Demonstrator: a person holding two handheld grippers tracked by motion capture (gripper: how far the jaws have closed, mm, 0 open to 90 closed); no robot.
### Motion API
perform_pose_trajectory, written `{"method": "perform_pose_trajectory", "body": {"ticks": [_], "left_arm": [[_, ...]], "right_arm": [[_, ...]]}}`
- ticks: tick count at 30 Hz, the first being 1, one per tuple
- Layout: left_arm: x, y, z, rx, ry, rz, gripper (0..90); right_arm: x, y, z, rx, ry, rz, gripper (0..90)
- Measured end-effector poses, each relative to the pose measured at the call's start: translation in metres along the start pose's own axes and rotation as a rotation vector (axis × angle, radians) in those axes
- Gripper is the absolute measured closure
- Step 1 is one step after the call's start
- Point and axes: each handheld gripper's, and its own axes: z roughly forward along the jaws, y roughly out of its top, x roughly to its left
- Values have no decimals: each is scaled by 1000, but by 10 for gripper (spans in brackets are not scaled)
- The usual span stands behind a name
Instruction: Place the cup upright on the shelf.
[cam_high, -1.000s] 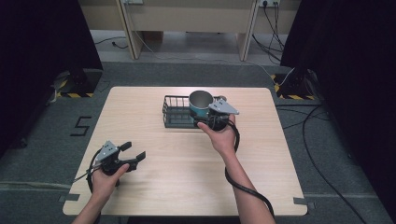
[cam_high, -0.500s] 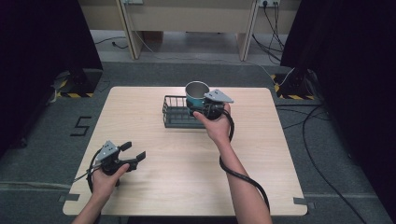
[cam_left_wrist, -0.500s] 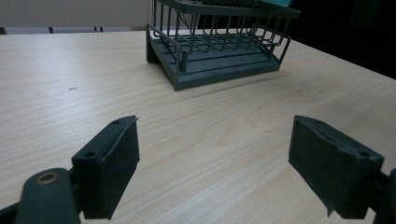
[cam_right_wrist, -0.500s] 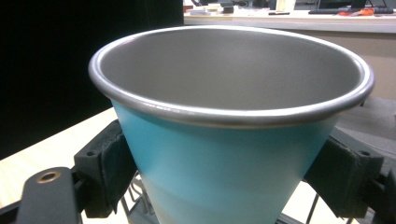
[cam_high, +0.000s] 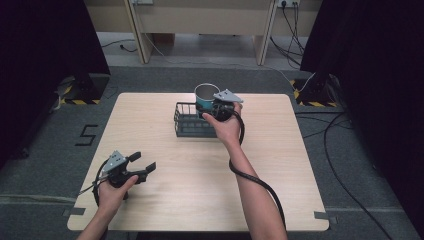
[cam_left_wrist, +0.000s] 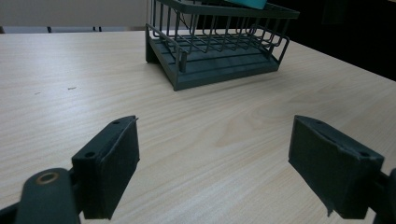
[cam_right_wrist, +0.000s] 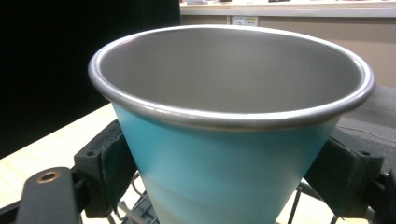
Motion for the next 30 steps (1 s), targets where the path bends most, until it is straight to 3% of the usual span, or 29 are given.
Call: {"method": "perform_pose_trajectory", "body": {"ticks": [10, 30], "left_arm": [[0, 0, 0, 0, -3, 1, 157], [-1, 0, 1, 1, -7, 3, 157]], "right_arm": [[-5, -2, 13, 17, -14, 14, 177], [-7, -13, 18, 50, -40, -1, 176]]}}
